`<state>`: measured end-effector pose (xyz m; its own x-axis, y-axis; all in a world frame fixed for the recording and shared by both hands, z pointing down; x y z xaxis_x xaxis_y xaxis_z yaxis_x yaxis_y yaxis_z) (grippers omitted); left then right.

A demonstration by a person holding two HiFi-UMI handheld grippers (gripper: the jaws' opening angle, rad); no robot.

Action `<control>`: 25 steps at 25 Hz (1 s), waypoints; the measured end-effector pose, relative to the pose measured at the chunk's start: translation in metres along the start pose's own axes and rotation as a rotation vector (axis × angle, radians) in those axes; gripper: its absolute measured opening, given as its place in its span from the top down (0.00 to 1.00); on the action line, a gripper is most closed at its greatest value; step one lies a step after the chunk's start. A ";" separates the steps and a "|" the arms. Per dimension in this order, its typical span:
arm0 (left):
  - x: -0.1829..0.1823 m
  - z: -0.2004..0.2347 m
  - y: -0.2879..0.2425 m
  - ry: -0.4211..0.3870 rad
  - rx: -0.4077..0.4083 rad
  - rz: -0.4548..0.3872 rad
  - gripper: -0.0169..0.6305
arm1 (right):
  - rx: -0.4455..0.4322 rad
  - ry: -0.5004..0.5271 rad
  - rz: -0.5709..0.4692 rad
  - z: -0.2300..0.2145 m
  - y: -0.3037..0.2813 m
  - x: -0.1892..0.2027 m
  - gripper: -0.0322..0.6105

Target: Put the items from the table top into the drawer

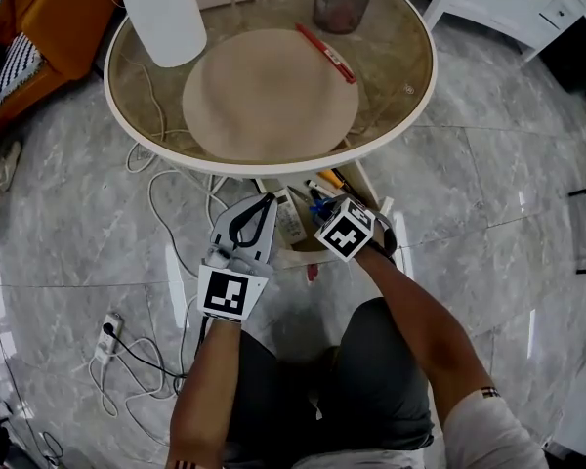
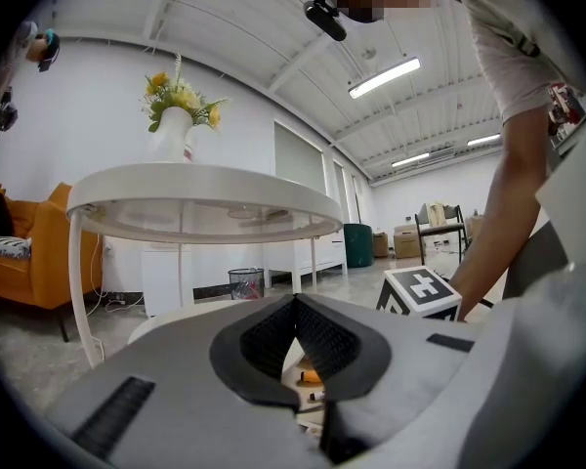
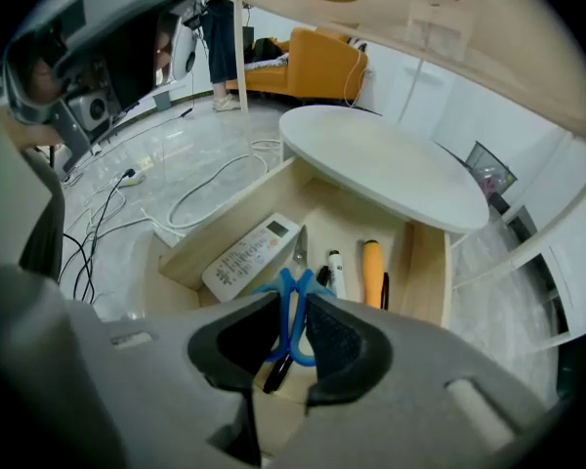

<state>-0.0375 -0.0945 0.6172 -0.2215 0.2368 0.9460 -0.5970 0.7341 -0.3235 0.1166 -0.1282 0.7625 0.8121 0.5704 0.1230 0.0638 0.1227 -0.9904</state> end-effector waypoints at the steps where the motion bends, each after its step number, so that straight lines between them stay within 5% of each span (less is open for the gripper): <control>1: 0.000 0.001 0.000 -0.005 -0.002 -0.007 0.97 | -0.004 0.004 0.013 0.000 -0.003 -0.001 0.82; 14: 0.017 -0.006 -0.003 -0.023 0.031 -0.046 0.97 | -0.049 0.051 0.133 -0.008 -0.032 -0.004 0.80; 20: 0.018 0.000 -0.002 0.033 0.021 -0.054 0.97 | -0.048 0.019 0.067 -0.013 -0.022 0.002 0.77; 25: 0.019 -0.001 -0.003 0.063 0.028 -0.040 0.97 | -0.056 -0.007 -0.100 -0.010 0.010 -0.001 0.86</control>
<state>-0.0392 -0.0922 0.6360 -0.1488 0.2480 0.9573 -0.6261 0.7256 -0.2853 0.1222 -0.1356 0.7521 0.7960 0.5633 0.2214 0.1766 0.1337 -0.9752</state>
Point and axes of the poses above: the fingertips, and each gripper's own axes: y backward along the fingers, z to its left, x out of its underside, the point moved 7 cm from there along y, backward along the fingers, and after that the axes turned 15 degrees about z, right-handed, at the moved point
